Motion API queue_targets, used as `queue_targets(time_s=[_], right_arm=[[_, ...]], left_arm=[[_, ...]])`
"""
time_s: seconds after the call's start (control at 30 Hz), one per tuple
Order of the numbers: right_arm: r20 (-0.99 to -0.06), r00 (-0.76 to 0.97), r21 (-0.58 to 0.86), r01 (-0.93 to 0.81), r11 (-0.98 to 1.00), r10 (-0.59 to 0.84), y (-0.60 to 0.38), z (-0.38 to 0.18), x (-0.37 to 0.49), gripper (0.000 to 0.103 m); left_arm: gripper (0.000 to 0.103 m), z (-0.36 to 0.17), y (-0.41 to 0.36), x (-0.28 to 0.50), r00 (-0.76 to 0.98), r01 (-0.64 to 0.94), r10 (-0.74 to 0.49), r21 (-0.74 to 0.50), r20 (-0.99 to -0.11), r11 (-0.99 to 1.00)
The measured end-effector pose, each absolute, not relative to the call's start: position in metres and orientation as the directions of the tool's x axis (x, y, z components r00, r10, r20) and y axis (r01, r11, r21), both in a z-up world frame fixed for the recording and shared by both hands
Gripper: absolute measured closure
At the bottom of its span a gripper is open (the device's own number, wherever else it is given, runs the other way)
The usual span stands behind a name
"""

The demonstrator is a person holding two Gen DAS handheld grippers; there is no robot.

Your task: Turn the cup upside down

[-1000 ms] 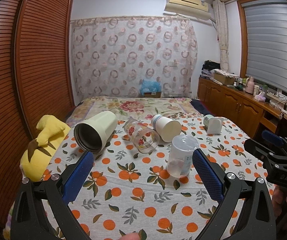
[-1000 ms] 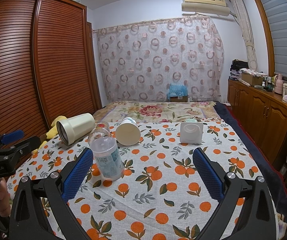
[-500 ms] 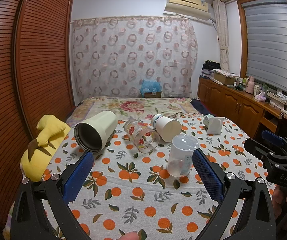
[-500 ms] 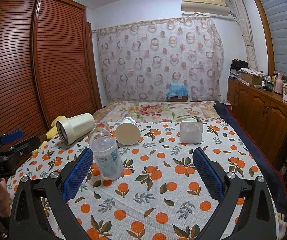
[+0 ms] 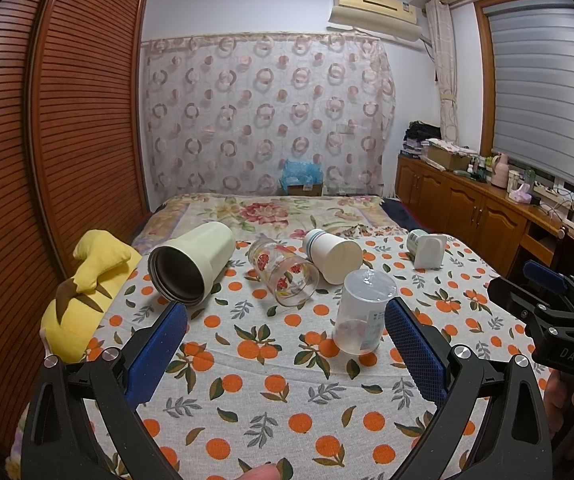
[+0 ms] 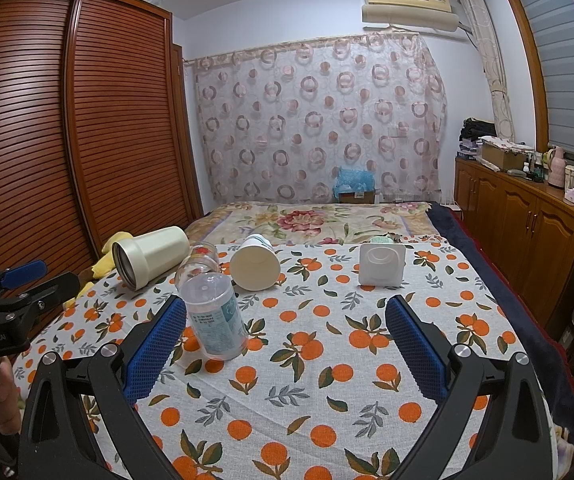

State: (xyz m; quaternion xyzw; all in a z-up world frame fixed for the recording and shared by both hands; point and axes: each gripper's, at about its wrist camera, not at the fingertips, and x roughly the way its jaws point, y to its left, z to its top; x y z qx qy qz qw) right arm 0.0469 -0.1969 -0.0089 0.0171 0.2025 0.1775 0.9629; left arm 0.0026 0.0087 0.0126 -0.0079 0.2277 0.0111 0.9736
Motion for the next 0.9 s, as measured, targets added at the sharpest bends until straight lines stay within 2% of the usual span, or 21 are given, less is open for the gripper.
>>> queue_targets(time_s=[0.9], right_arm=[[-0.382, 0.856, 0.104, -0.334, 0.937, 0.348, -0.1968, -0.009, 0.047, 0.002]], left_arm=[[0.008, 0.0109, 0.0083, -0.0026, 0.9, -0.027, 0.019, -0.011, -0.435, 1.0]])
